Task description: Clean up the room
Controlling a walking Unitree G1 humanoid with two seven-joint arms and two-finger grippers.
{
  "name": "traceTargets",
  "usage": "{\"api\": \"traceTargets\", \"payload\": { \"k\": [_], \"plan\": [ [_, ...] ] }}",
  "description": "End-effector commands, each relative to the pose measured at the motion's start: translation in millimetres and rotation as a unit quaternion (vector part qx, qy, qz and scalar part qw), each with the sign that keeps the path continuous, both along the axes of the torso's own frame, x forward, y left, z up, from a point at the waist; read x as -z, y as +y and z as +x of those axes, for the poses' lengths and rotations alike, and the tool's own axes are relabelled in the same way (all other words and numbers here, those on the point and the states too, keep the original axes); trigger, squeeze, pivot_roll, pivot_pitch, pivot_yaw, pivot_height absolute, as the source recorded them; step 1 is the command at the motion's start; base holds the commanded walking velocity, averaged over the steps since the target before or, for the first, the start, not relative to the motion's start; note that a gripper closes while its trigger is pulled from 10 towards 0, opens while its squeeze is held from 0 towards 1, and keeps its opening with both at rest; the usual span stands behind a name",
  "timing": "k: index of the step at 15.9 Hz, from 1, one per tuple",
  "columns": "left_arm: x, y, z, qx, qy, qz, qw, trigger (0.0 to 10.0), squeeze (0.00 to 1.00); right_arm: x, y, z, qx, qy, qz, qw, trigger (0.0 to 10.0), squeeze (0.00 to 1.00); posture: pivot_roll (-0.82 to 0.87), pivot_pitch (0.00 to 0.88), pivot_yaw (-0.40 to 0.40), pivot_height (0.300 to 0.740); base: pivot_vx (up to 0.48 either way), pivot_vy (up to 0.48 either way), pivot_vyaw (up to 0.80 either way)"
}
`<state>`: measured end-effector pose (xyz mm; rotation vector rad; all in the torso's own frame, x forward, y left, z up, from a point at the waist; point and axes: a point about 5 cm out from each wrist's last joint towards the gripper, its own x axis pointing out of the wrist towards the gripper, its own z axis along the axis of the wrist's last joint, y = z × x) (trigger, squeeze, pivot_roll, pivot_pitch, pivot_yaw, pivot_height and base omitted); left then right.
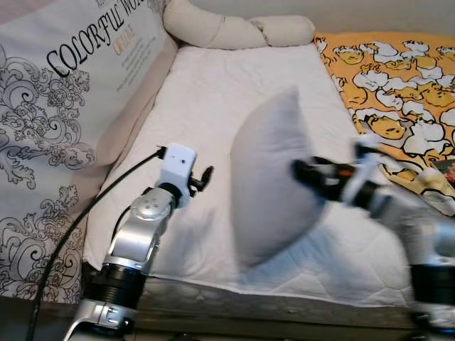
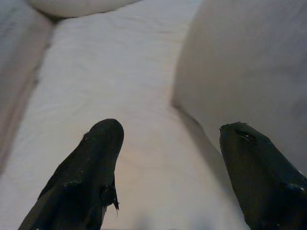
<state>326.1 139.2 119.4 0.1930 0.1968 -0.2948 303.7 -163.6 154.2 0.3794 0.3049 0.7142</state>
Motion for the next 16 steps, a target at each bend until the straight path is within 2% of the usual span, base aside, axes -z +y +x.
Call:
{"api": "traceTargets", "payload": {
  "k": [1,2,3,4,6,8,9,10,12,13,14,15,16],
  "plan": [
    [-10.9,15.6,5.9,-0.029,-0.023,0.005,0.999,10.0,0.0,-4.7,18.8,-3.9,-0.029,0.001,0.011,1.0,10.0,0.0,-0.11,0.0,0.054,0.74,0.0,0.0,0.0],
    [-15.3,26.0,7.4,-0.046,-0.031,0.009,0.998,10.0,0.0,-2.1,31.4,-3.2,-0.041,0.002,0.01,0.999,10.0,0.0,-0.11,0.0,0.055,0.74,0.0,0.0,0.0],
    [-23.1,45.4,9.4,-0.075,-0.044,0.017,0.996,10.0,0.0,1.6,52.0,-0.9,-0.057,0.003,0.01,0.998,10.0,0.0,-0.1,0.0,0.053,0.74,0.0,0.0,0.0],
    [-29.4,62.7,10.1,-0.098,-0.054,0.028,0.993,10.0,0.0,2.9,66.0,4.1,-0.062,0.001,0.009,0.998,10.0,0.0,-0.09,0.0,0.053,0.74,0.0,0.0,0.0],
    [-37.5,93.9,7.5,-0.129,-0.062,0.044,0.989,10.0,0.0,-7.8,80.2,14.1,-0.05,-0.013,0.021,0.998,10.0,0.0,-0.08,0.0,0.046,0.74,0.0,0.0,0.0],
    [-38.5,108.7,4.9,-0.14,-0.058,0.045,0.987,10.0,0.0,-20.4,82.4,19.3,-0.038,-0.032,0.04,0.998,10.0,0.0,-0.08,0.0,0.046,0.74,0.0,0.0,0.0],
    [-37.2,111.8,2.1,-0.128,-0.048,0.057,0.989,10.0,0.0,-41.0,76.2,26.8,-0.011,-0.072,0.069,0.995,10.0,0.0,-0.06,0.0,0.042,0.74,0.0,0.0,0.0],
    [-39.0,104.5,1.9,-0.116,-0.05,0.048,0.991,10.0,0.0,-55.3,66.9,30.7,0.016,-0.102,0.083,0.991,10.0,0.0,-0.06,0.0,0.041,0.74,0.0,0.0,0.0],
    [-40.7,95.8,1.6,-0.097,-0.056,0.047,0.993,10.0,0.0,-71.7,54.2,32.7,0.051,-0.131,0.105,0.985,10.0,0.0,-0.06,0.0,0.043,0.74,0.0,0.0,0.0],
    [-40.1,93.5,2.0,-0.096,-0.056,0.048,0.993,10.0,0.0,-79.1,42.0,33.2,0.075,-0.145,0.1,0.982,10.0,0.0,-0.06,0.0,0.047,0.74,0.0,0.0,0.0],
    [-38.7,90.9,2.5,-0.093,-0.054,0.049,0.993,10.0,0.0,-85.5,21.8,32.9,0.114,-0.159,0.073,0.978,10.0,0.0,-0.06,0.0,0.044,0.74,0.0,0.0,0.0],
    [-38.4,89.9,2.6,-0.091,-0.054,0.05,0.993,10.0,0.0,-82.8,5.0,31.2,0.143,-0.158,0.033,0.976,10.0,0.0,-0.06,0.0,0.045,0.74,0.0,0.0,0.0],
    [-38.1,89.6,2.4,-0.089,-0.054,0.051,0.993,10.0,0.0,-69.0,-17.3,27.1,0.178,-0.139,-0.032,0.974,10.0,0.0,-0.07,0.0,0.046,0.74,0.0,0.0,0.0]
  ]
}}
